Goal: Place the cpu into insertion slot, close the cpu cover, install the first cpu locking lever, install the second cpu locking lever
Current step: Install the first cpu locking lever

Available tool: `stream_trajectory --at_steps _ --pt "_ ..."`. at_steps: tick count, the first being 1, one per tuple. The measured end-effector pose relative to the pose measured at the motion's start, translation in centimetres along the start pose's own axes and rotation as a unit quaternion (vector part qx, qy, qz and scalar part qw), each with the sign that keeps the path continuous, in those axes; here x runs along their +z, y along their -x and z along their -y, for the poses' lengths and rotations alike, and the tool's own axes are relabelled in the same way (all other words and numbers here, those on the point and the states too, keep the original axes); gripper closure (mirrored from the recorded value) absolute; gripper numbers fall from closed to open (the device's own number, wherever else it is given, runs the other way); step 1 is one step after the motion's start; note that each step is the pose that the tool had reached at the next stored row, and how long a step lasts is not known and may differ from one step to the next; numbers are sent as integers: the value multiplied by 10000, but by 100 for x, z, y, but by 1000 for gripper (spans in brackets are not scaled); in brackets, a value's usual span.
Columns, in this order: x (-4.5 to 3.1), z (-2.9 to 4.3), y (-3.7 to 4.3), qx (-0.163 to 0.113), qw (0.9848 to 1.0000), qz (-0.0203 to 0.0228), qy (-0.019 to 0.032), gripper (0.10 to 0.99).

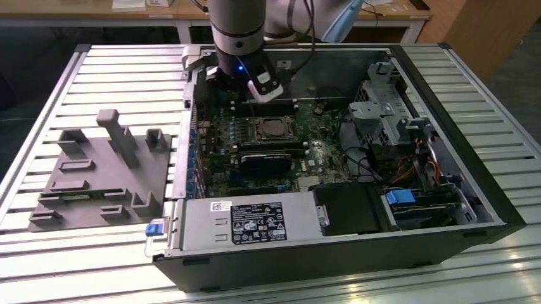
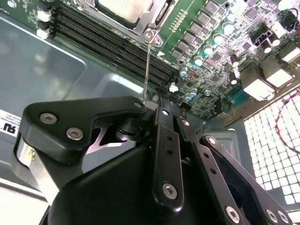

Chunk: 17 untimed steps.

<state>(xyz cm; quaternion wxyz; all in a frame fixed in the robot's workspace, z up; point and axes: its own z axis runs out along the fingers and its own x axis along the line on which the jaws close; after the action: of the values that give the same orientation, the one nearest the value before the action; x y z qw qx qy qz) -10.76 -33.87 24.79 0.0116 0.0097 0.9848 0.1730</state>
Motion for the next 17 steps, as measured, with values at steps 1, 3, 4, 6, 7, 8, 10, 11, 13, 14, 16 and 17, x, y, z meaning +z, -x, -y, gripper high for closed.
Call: stream_trajectory --at_steps 1,3,4,6,7,8,10,11,13,14,16,17 --pt "1 0 14 0 10000 0 0 984" --pt "3 0 51 0 10000 0 0 984" --pt "4 0 71 0 10000 0 0 984" --pt "7 0 121 0 10000 0 0 984" --pt "9 -1 147 1 10000 0 0 984" --pt "10 -1 175 1 10000 0 0 984" --pt "13 -1 232 0 10000 0 0 984" --pt "15 -1 259 0 10000 0 0 984" --pt "17 -1 313 0 10000 0 0 984" --pt "19 -1 338 0 10000 0 0 984" --pt "21 -2 389 0 10000 0 0 984" --pt "22 -2 410 1 10000 0 0 984"
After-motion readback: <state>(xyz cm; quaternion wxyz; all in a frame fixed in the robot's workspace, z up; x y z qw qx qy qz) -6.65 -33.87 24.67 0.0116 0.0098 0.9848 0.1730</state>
